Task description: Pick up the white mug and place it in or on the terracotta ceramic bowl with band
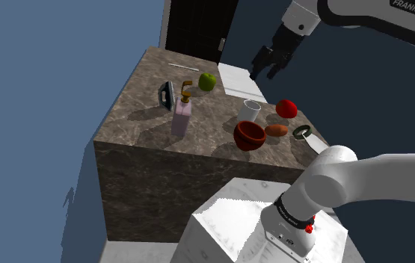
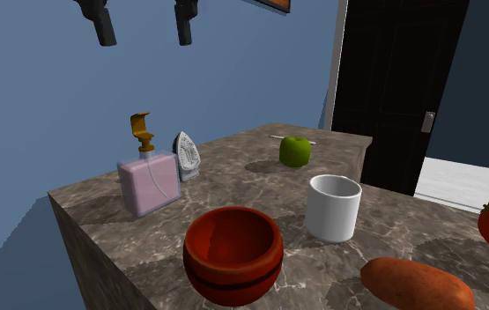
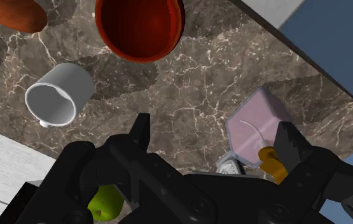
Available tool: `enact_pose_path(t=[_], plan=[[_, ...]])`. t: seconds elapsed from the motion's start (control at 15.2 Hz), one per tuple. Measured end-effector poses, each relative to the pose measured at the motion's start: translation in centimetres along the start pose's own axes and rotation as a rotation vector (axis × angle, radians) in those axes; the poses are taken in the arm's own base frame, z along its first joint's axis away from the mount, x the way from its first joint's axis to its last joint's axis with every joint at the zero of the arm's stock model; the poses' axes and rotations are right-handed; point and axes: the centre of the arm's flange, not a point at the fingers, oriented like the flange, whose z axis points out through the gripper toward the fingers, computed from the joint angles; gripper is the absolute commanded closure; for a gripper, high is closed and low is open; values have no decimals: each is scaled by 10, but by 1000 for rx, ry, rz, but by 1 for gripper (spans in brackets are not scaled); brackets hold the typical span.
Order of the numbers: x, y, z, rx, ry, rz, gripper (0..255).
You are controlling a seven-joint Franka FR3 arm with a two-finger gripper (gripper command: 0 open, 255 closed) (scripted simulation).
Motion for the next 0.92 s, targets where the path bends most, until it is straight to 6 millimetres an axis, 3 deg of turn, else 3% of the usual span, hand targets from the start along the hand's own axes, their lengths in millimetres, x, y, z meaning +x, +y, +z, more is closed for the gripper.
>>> enact_pose_path(t=[0.26, 0.92], plan=[[9, 18, 18, -2, -7, -3, 0], [52, 98, 109, -9, -37, -23, 0]])
